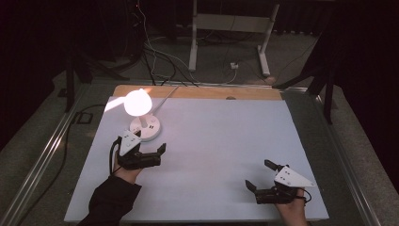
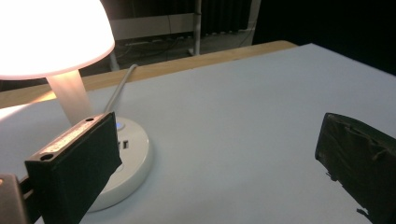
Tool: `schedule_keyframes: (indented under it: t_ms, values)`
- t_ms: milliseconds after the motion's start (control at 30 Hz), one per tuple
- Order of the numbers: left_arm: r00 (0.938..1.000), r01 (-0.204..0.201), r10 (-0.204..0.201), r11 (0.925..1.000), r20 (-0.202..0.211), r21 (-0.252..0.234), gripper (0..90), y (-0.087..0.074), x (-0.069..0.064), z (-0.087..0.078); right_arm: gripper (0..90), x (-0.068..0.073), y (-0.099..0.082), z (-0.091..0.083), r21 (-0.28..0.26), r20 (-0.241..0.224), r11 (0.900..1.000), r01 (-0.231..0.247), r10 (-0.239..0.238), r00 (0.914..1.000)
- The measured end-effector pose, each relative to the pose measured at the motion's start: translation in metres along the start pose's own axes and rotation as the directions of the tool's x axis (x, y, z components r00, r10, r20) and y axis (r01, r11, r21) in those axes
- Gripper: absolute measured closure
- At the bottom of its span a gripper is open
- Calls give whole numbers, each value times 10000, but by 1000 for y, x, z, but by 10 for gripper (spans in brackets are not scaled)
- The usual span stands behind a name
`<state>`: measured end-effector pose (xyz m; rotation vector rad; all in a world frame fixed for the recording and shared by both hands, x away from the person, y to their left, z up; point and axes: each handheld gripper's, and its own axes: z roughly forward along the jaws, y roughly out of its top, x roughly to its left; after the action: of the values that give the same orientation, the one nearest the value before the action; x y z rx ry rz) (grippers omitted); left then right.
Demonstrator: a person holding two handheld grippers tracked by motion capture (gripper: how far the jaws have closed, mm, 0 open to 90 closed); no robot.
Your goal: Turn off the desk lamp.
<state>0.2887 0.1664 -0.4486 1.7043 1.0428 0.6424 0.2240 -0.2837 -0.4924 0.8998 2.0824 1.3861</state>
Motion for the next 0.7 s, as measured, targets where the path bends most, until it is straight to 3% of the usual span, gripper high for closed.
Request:
schedule_keyframes:
  t_ms: [33,133,200,233,267,333,533,700]
  values:
    - [9999,55,-54,10000,152,-41,6,0,1,1,0,0,0,0,11,-33,10000,-18,18,10000]
    - [9999,-35,36,10000,-167,24,6,1,2,6,0,-1,0,0,34,-32,10000,-9,9,10000]
    - [9989,374,-374,9993,-277,-11,6,1,5,8,0,-1,0,-1,-15,-17,10000,-51,51,10000]
    - [9973,452,-455,9990,-568,-56,6,1,5,11,0,-1,0,-1,-12,-22,10000,-49,49,10000]
    - [9973,452,-455,9990,-568,-56,6,1,5,11,0,-1,0,0,-4,-39,10000,-55,55,10000]
    - [9934,478,-464,9988,-1049,105,6,1,8,17,0,-1,0,0,-4,-65,10000,-38,38,10000]
    - [9860,963,-885,9941,-1413,491,22,0,16,30,0,0,0,0,12,-110,10000,-61,61,9999]
    - [9786,1007,-842,9917,-1879,805,43,-1,21,40,0,0,0,0,29,-135,10000,-75,75,9999]
